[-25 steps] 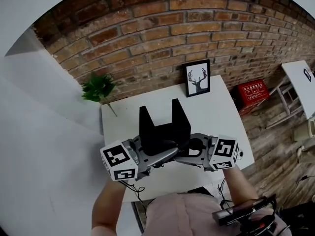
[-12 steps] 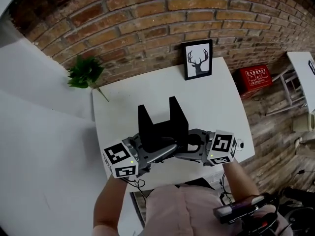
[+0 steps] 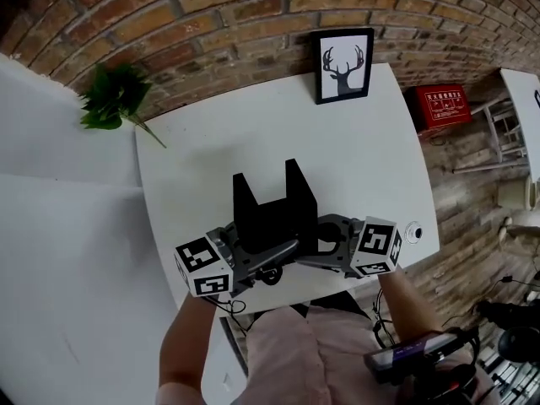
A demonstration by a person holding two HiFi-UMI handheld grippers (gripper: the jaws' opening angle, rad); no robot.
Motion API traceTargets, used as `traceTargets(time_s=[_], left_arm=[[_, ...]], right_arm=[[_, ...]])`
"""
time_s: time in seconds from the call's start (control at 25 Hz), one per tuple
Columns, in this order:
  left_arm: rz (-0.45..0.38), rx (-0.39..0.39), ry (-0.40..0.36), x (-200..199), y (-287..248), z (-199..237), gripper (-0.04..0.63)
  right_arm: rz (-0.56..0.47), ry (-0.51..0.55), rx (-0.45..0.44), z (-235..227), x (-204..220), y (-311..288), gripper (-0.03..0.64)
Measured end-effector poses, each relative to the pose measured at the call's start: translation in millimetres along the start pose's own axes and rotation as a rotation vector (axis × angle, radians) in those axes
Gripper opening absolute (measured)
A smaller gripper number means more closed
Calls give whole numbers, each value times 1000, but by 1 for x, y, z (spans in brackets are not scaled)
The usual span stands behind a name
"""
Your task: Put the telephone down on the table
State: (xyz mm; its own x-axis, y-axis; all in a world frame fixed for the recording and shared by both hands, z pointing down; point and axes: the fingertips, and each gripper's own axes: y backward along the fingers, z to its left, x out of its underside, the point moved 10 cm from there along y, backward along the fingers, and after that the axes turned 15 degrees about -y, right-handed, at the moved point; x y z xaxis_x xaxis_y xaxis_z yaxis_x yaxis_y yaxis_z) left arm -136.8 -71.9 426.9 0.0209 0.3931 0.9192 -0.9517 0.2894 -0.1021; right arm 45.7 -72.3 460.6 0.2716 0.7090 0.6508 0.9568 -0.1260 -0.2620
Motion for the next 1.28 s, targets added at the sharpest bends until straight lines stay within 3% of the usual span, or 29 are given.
traceTargets(time_s=[0.6, 0.88, 1.04, 1.28], left_arm=[[-12, 14, 195, 46, 0, 20, 163], [9, 30, 205, 51, 0, 32, 163], [12, 31, 221, 54, -2, 36, 163], [33, 26, 261, 63, -6, 47, 163]], right_arm=[[27, -118, 51, -19, 28, -8, 225], [4, -175, 32, -32, 21, 3, 239], [0, -167, 44, -35, 15, 2, 196], [33, -196, 71, -46, 17, -1, 189]])
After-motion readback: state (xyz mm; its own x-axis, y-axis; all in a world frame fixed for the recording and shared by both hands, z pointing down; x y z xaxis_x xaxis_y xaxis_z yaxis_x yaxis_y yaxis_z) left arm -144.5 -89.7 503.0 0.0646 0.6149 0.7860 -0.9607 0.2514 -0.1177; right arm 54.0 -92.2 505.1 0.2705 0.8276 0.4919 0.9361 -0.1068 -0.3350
